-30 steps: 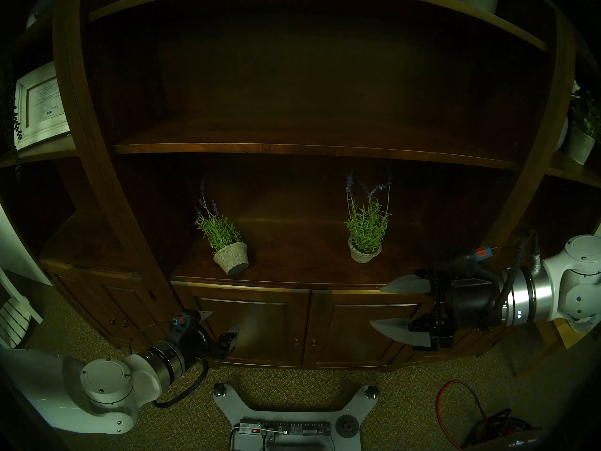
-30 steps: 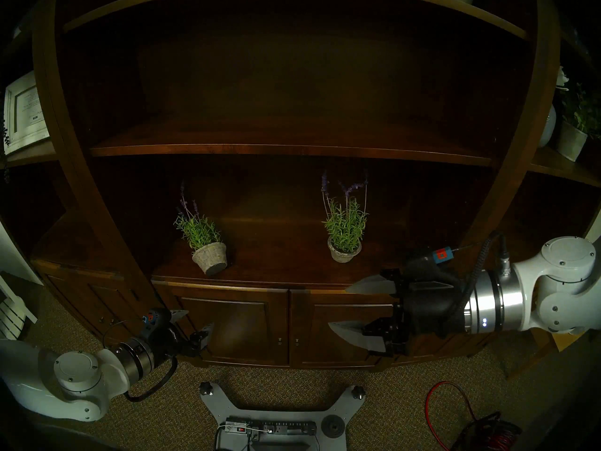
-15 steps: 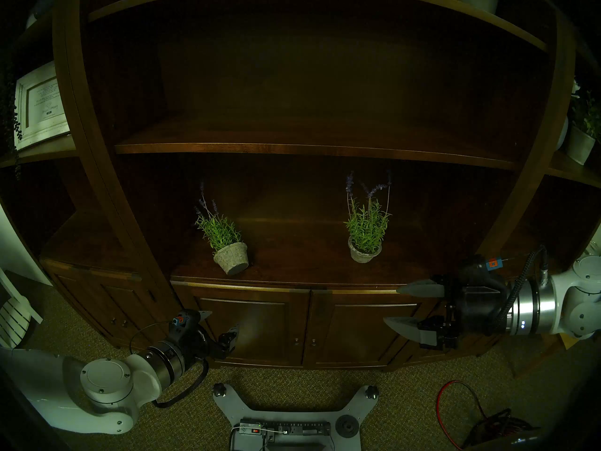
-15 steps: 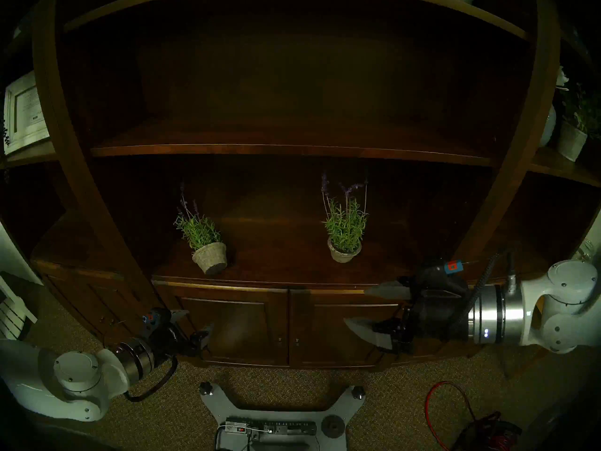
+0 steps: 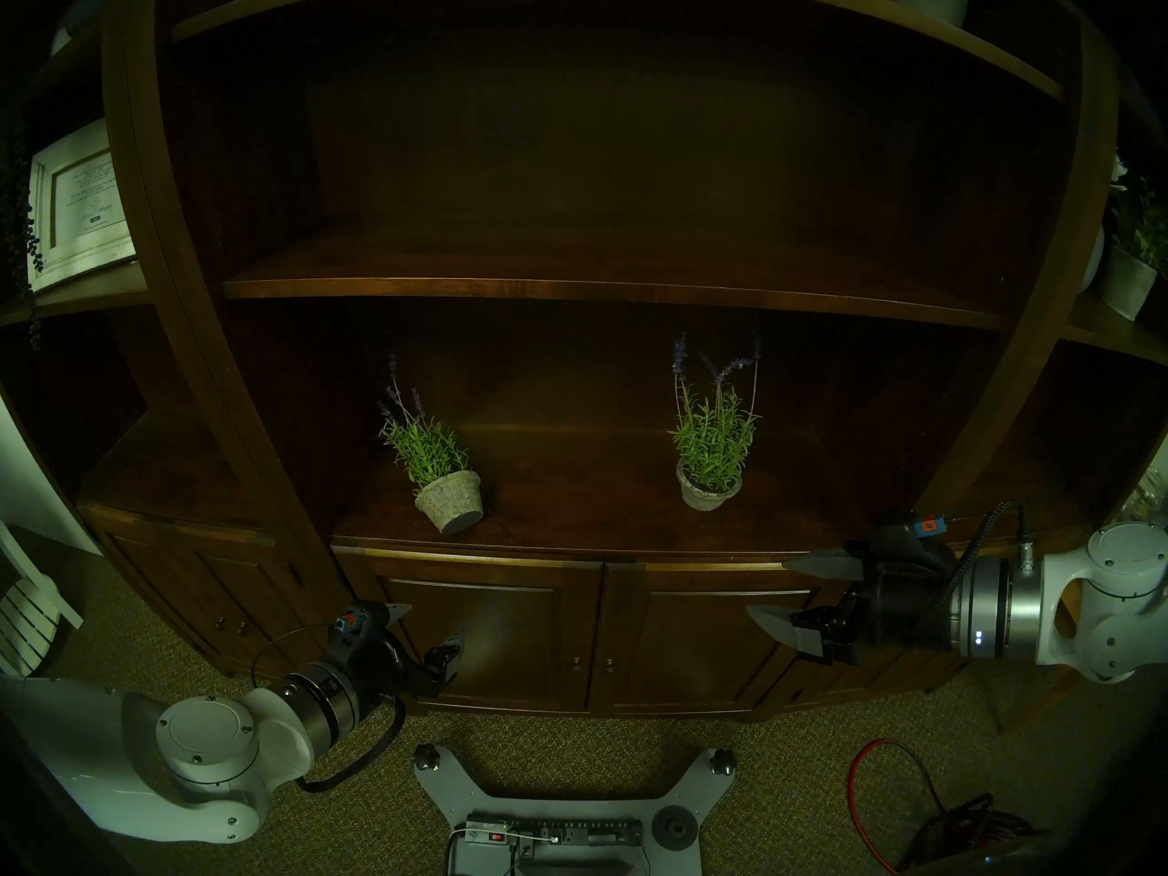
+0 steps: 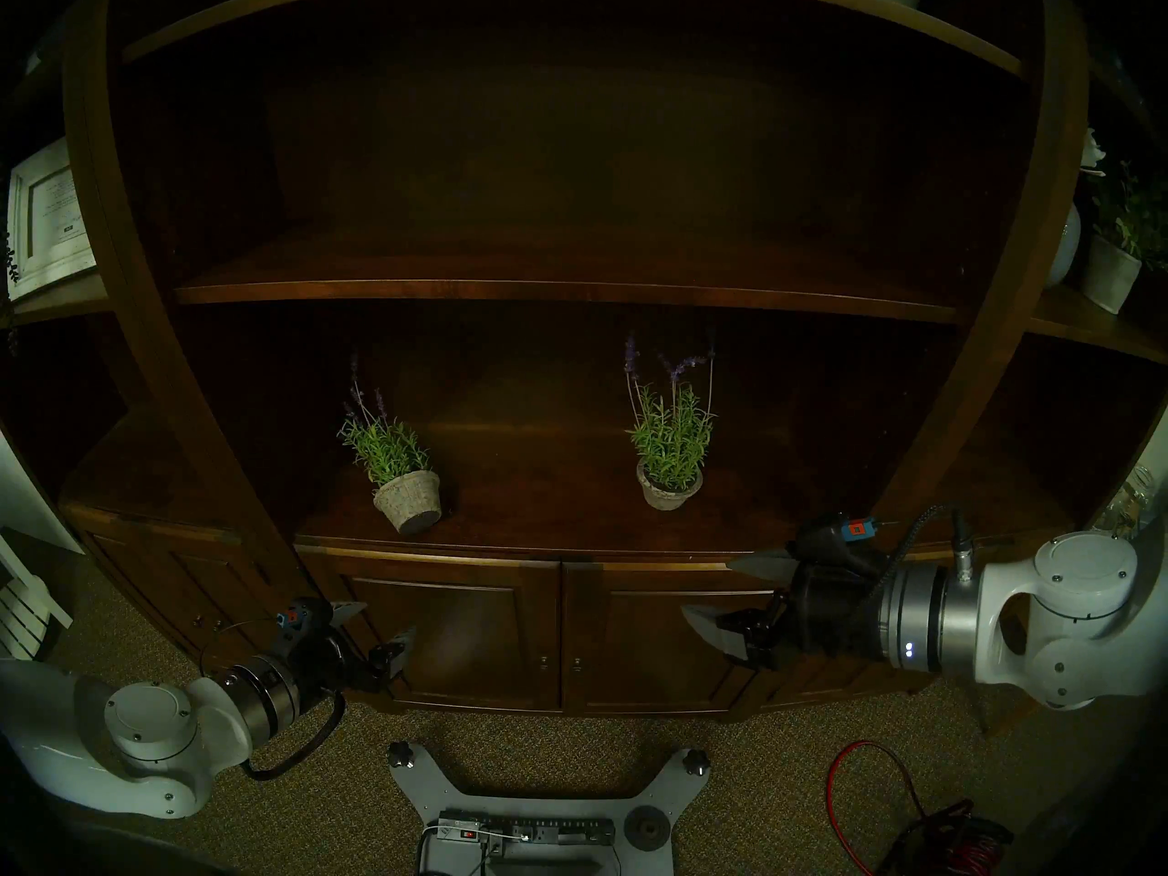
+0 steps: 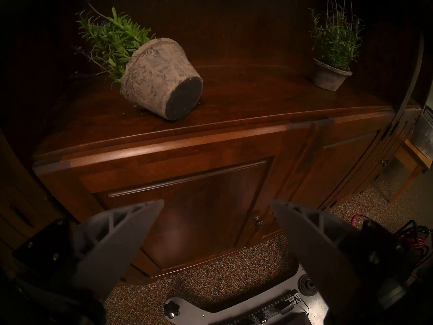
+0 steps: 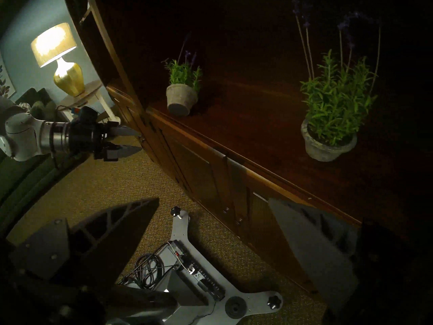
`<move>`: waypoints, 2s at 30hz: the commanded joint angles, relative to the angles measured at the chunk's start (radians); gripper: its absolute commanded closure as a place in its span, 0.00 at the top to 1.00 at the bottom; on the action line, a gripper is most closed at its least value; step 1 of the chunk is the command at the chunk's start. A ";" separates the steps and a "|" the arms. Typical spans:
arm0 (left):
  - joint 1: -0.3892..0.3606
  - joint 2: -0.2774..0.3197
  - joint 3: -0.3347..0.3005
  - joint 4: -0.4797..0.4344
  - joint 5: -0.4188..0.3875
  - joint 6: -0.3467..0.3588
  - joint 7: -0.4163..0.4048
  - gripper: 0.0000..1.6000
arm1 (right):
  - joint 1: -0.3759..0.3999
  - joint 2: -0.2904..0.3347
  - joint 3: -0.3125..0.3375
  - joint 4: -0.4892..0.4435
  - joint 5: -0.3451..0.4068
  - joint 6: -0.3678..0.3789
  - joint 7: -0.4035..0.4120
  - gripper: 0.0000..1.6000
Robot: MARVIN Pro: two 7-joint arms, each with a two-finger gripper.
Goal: Place the fake decorative plant upright
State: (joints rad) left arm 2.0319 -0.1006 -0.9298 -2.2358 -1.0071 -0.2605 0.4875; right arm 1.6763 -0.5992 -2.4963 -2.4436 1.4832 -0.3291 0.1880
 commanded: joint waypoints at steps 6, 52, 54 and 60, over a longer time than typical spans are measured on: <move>-0.011 0.000 -0.012 -0.015 0.000 -0.013 0.003 1.00 | -0.014 0.072 -0.017 0.000 -0.076 -0.067 -0.104 1.00; -0.136 -0.006 -0.169 -0.104 -0.106 0.257 0.066 1.00 | -0.013 0.089 -0.029 0.000 -0.109 -0.074 -0.131 1.00; -0.142 -0.005 -0.190 -0.102 -0.144 0.271 0.043 1.00 | -0.013 0.089 -0.030 0.000 -0.109 -0.074 -0.131 1.00; -0.144 -0.002 -0.253 -0.080 -0.246 0.319 -0.044 1.00 | -0.013 0.089 -0.030 0.000 -0.110 -0.074 -0.131 1.00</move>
State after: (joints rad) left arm 1.9264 -0.1054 -1.1013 -2.3181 -1.1724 0.0284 0.5191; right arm 1.6516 -0.5069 -2.5334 -2.4419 1.3733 -0.3912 0.0544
